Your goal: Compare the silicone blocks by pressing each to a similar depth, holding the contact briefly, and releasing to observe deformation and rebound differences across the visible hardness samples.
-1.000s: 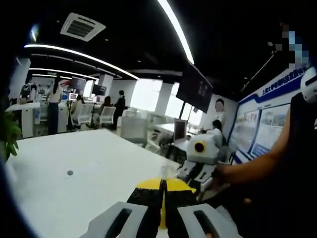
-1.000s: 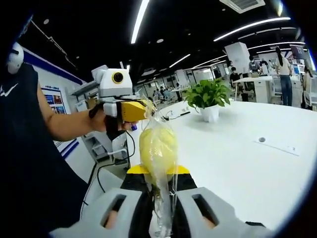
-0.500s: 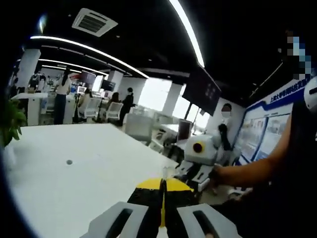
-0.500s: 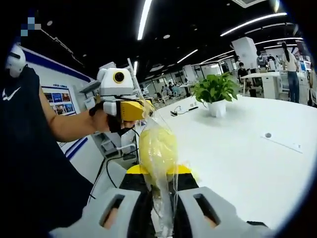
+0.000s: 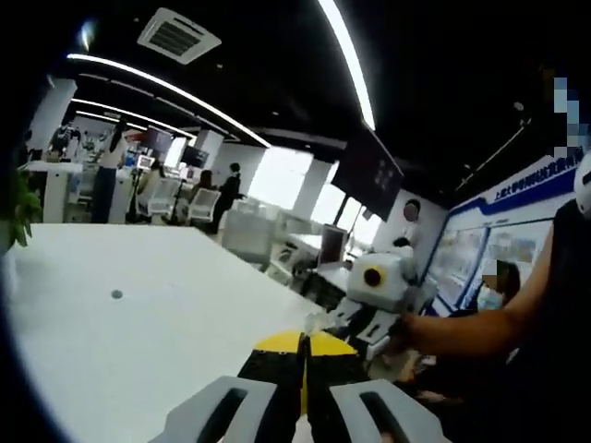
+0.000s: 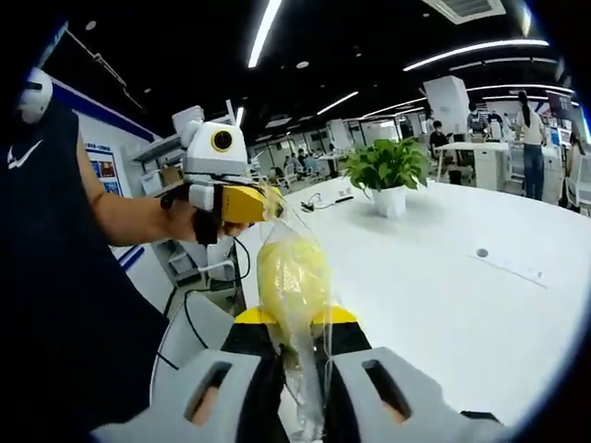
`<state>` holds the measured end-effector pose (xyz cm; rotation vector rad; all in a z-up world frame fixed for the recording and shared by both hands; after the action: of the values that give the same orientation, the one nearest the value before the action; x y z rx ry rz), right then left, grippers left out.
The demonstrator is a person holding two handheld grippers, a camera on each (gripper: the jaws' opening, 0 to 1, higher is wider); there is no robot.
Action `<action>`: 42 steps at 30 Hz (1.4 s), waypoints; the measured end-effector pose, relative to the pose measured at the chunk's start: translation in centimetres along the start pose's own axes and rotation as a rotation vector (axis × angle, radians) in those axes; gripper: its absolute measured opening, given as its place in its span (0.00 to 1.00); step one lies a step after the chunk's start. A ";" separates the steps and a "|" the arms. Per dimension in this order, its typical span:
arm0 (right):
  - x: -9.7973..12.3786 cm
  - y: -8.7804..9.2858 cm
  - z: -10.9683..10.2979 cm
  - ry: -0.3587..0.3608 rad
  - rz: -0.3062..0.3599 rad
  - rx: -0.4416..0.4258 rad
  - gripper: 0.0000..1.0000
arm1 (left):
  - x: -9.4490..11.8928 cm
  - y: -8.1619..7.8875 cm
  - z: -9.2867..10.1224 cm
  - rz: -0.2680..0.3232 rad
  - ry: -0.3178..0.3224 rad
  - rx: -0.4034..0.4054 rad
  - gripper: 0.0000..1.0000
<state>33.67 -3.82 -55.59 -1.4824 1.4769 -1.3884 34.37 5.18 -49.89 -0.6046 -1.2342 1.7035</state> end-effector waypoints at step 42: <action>6.6 6.6 4.7 0.466 0.170 -0.040 0.91 | -1.5 2.9 -2.5 0.014 -0.041 0.138 0.00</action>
<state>34.96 -12.42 -61.36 -1.0646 1.8707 -1.6783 35.91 4.82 -53.70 -0.4995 -1.1323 1.8033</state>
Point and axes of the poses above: the point that each gripper's makers call its tool centre point, and the gripper's own axes: x roughly backward along the fingers, z roughly to its right, y roughly out of its underside, the point moved 4 cm from there along x, roughly backward along the fingers, and after that the axes turned 2 degrees about z, right-handed, at the moved point
